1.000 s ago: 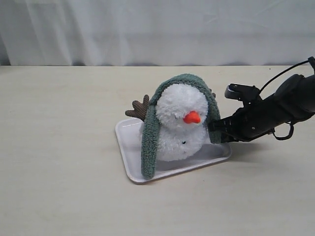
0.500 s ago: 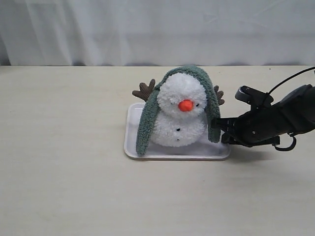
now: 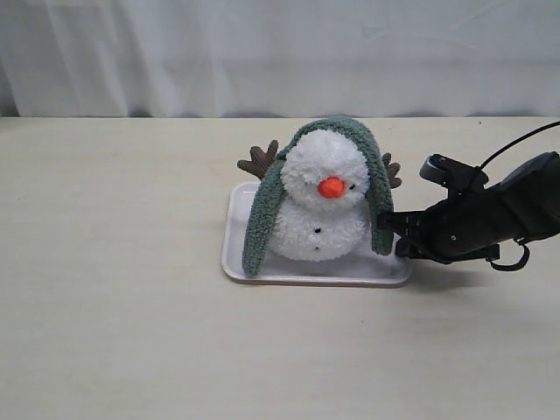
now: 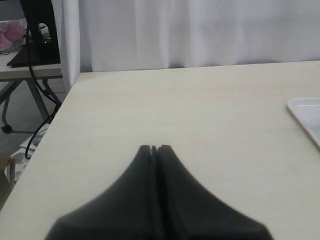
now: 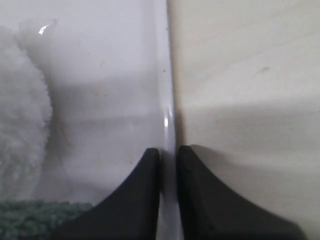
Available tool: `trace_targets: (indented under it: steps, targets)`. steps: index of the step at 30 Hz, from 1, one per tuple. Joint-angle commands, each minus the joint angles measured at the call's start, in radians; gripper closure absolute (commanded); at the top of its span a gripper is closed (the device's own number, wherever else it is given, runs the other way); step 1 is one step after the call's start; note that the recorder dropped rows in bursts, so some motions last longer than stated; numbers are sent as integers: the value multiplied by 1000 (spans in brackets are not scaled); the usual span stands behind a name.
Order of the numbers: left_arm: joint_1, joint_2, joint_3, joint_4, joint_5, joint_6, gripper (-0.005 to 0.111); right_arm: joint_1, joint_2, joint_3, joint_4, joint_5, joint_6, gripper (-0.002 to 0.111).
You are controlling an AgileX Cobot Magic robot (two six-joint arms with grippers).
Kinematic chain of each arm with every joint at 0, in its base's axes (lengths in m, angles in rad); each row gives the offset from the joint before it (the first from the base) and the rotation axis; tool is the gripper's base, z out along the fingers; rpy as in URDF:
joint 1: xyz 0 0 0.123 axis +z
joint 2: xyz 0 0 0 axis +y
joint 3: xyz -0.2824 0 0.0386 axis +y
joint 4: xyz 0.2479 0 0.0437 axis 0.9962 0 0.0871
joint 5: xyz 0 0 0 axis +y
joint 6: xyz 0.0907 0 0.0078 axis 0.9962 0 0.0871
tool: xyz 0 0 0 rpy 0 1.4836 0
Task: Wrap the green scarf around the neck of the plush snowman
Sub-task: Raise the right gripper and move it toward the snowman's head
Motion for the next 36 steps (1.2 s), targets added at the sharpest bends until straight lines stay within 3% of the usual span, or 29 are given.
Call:
trace_targets:
  steps: [1,6,8,18,27,32,36]
  targets:
    - [-5,0,2,-1,-14,-2,107,-7,55,43,-66,55,-21,85]
    - [-5,0,2,-1,-14,-2,107,-7,51,43,-70,86,-51,58]
    - [-5,0,2,-1,-14,-2,107,-7,18,43,-70,120,-76,54]
    - [-5,0,2,-1,-14,-2,107,-7,-290,43,-277,226,31,54]
    - [-5,0,2,-1,-14,-2,107,-7,-530,15,-258,243,19,54]
    - [-5,0,2,-1,-14,-2,107,102,-602,-47,-247,263,-66,54]
    - [-5,0,2,-1,-14,-2,107,195,-605,-96,-431,186,80,57]
